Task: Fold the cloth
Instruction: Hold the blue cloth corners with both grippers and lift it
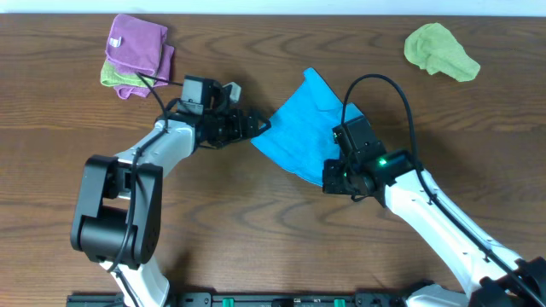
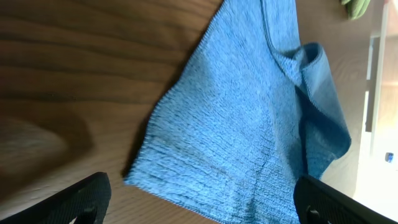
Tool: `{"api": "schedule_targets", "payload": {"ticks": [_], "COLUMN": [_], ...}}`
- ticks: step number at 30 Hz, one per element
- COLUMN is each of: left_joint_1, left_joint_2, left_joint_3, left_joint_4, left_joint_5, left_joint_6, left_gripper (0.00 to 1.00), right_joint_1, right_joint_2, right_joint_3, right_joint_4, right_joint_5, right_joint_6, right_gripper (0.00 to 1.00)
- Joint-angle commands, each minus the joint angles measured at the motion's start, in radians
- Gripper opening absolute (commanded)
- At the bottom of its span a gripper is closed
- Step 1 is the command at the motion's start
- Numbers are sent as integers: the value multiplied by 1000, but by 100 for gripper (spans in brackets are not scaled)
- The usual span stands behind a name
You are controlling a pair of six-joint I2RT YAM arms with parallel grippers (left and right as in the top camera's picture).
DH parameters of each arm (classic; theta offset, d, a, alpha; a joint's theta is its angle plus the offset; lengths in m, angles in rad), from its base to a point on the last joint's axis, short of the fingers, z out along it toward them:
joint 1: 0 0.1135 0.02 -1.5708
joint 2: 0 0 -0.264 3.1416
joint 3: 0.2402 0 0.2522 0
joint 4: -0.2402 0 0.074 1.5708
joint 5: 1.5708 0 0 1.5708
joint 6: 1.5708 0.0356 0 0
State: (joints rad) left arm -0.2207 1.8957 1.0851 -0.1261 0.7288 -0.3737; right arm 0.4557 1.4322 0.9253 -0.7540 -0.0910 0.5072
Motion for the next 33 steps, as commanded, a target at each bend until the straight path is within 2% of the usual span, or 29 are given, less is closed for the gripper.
{"api": "schedule_targets", "payload": {"ticks": [1,9,14,33], "left_joint_1": [-19,-29,-30,-108], "left_joint_2": [13,13,13,16], "left_joint_3": [18,18,18,16], "left_joint_4": [0,3,5,-18], "left_joint_5": [-32,-58,-58,-243], "left_joint_6": [-8,-15,-109,-98], "left_gripper": [95,95,95,99], "right_joint_1": [-3,-3,-3,-3], "right_joint_2": [-15,-15,-15,-15], "right_joint_3": [-6,-6,-6,-6], "right_joint_4": [-1,-25,-35,-23], "right_joint_5": [-15,-24,-26,-48], "right_joint_6": [-16,-26,-31,-31], "right_gripper": [1,1,1,1]}}
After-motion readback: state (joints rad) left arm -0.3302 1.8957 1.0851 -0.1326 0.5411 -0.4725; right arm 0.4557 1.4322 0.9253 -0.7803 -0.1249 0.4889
